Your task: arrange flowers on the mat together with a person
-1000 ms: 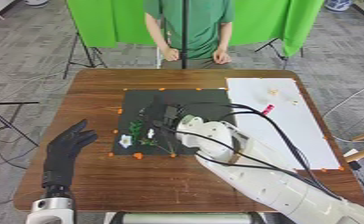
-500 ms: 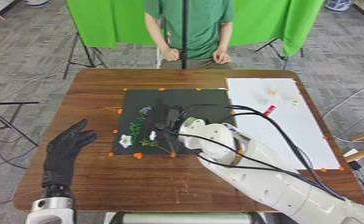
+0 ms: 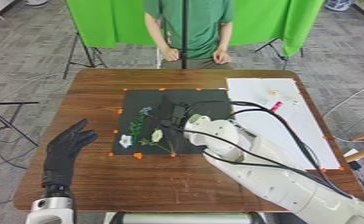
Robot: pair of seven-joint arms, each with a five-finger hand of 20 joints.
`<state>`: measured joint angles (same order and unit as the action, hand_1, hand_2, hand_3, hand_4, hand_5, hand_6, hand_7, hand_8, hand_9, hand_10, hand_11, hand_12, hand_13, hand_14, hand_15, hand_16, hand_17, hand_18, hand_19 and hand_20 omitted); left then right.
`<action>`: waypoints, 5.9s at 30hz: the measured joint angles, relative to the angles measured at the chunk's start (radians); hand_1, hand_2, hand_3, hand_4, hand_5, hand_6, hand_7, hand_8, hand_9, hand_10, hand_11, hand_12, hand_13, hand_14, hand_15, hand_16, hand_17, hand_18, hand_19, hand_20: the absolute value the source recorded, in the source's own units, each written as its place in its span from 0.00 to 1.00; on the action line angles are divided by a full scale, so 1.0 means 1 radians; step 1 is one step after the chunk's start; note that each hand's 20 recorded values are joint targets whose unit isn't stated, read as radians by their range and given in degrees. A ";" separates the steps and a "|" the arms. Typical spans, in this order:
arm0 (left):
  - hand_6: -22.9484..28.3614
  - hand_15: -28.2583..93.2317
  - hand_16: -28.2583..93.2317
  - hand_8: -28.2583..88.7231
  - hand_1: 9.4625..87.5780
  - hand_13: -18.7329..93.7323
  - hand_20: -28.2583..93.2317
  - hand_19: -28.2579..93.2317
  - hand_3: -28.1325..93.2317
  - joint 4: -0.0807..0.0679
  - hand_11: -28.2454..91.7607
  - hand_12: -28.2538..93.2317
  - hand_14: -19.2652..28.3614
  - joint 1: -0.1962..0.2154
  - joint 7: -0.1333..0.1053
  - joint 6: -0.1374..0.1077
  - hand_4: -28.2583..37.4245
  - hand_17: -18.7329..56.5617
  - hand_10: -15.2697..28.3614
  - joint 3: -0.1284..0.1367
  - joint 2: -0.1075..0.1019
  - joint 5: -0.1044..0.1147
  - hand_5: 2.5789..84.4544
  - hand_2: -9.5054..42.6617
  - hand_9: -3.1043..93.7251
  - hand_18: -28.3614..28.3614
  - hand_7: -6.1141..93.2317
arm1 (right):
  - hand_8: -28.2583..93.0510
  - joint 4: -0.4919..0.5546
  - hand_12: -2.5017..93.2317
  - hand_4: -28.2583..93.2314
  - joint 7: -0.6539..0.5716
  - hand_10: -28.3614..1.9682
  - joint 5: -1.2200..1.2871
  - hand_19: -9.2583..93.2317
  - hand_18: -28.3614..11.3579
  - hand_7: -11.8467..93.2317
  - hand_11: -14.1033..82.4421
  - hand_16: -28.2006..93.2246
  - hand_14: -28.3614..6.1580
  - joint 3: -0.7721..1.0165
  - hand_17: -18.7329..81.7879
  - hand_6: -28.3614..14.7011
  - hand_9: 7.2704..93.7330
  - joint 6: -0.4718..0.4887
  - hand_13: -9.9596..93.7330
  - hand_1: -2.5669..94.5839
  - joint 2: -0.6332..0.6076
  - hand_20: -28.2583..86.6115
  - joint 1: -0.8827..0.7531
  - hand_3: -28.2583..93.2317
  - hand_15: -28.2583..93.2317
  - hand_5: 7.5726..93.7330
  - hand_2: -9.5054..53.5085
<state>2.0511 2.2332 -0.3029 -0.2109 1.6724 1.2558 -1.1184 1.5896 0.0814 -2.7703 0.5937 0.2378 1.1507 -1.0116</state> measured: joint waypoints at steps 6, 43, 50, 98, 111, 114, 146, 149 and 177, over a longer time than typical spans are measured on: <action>0.51 0.41 0.21 0.19 0.17 0.58 0.41 0.35 0.82 0.000 0.39 0.34 0.77 0.000 -0.001 0.000 0.07 0.46 0.68 0.000 0.000 0.000 0.56 0.13 0.57 0.73 0.17 | 0.11 0.038 0.34 0.00 -0.007 0.51 0.024 0.61 0.27 0.37 0.41 0.54 0.43 0.038 0.37 0.79 0.48 0.013 0.57 0.57 -0.013 0.63 0.002 0.84 0.81 0.59 0.00; 0.51 0.41 0.21 0.19 0.17 0.58 0.41 0.35 0.82 0.007 0.39 0.34 0.77 0.013 0.005 0.011 0.07 0.46 0.69 0.011 0.017 -0.004 0.56 0.13 0.57 0.73 0.17 | 0.18 0.565 0.14 0.07 0.217 0.50 1.681 0.10 0.30 0.15 0.18 0.30 0.52 1.292 0.34 0.66 0.33 -0.062 0.33 0.04 0.226 0.45 -1.205 0.85 0.28 0.33 0.23; 0.51 0.41 0.21 0.19 0.17 0.58 0.41 0.35 0.82 0.008 0.39 0.34 0.77 0.014 0.005 0.012 0.06 0.46 0.68 0.011 0.017 -0.005 0.56 0.13 0.57 0.73 0.17 | 0.17 0.562 0.14 0.07 0.214 0.50 1.836 0.10 0.31 0.16 0.18 0.29 0.52 1.269 0.35 0.66 0.34 -0.166 0.34 0.04 0.254 0.45 -1.295 0.86 0.29 0.34 0.23; 0.51 0.41 0.21 0.19 0.17 0.58 0.41 0.35 0.82 0.008 0.38 0.34 0.77 0.016 0.005 0.014 0.06 0.46 0.68 0.011 0.017 -0.004 0.56 0.13 0.57 0.73 0.17 | 0.18 0.549 0.16 0.08 0.210 0.49 1.790 0.13 0.31 0.18 0.19 0.31 0.48 1.252 0.36 0.63 0.36 -0.178 0.38 0.09 0.253 0.47 -1.269 0.86 0.32 0.41 0.16; 0.51 0.41 0.21 0.19 0.17 0.58 0.41 0.35 0.82 0.008 0.39 0.34 0.77 0.016 0.007 0.015 0.06 0.46 0.68 0.012 0.018 -0.004 0.55 0.14 0.57 0.73 0.17 | 0.17 0.553 0.17 0.08 0.212 0.47 1.786 0.14 0.31 0.19 0.19 0.32 0.48 1.258 0.36 0.63 0.36 -0.207 0.38 0.09 0.253 0.48 -1.269 0.87 0.32 0.41 0.15; 0.51 0.41 0.21 0.19 0.17 0.58 0.41 0.35 0.82 0.008 0.39 0.34 0.77 0.016 0.008 0.015 0.07 0.46 0.68 0.013 0.018 -0.003 0.55 0.14 0.56 0.73 0.17 | 0.17 0.553 0.17 0.08 0.212 0.47 1.783 0.14 0.31 0.19 0.19 0.32 0.48 1.261 0.36 0.63 0.36 -0.208 0.39 0.09 0.253 0.48 -1.269 0.87 0.32 0.42 0.15; 0.51 0.41 0.21 0.19 0.17 0.58 0.41 0.35 0.82 0.008 0.38 0.34 0.77 0.016 0.007 0.014 0.06 0.46 0.68 0.013 0.018 -0.003 0.55 0.14 0.57 0.73 0.17 | 0.18 0.406 0.26 0.05 -0.394 0.35 0.961 0.65 0.14 0.19 0.28 0.45 0.38 1.191 0.42 0.60 0.58 -0.120 0.71 0.29 -0.086 0.63 -0.834 0.76 0.50 0.46 0.00; 0.51 0.41 0.21 0.19 0.17 0.58 0.41 0.35 0.82 0.008 0.39 0.34 0.77 0.016 0.006 0.013 0.07 0.46 0.68 0.013 0.017 -0.003 0.55 0.14 0.57 0.73 0.17 | 0.18 0.313 0.27 0.03 -0.425 0.34 0.800 0.67 0.13 0.19 0.29 0.45 0.38 1.070 0.42 0.61 0.58 -0.067 0.71 0.29 -0.158 0.64 -0.724 0.76 0.54 0.46 0.00; 0.52 0.41 0.21 0.19 0.17 0.58 0.41 0.35 0.82 0.008 0.38 0.34 0.77 0.015 -0.004 0.011 0.06 0.46 0.68 0.004 0.017 -0.002 0.56 0.14 0.56 0.73 0.17 | 0.16 -0.241 0.28 0.01 -0.474 0.38 0.178 0.72 0.13 0.25 0.36 0.45 0.46 0.780 0.45 0.65 0.62 -0.187 0.74 0.38 -0.180 0.66 -0.330 0.80 0.63 0.48 0.00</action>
<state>2.0588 2.2482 -0.3067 -0.2001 1.6766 1.2732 -1.1207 1.3484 -0.3924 -2.5920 1.3733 0.0504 0.9704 -1.3415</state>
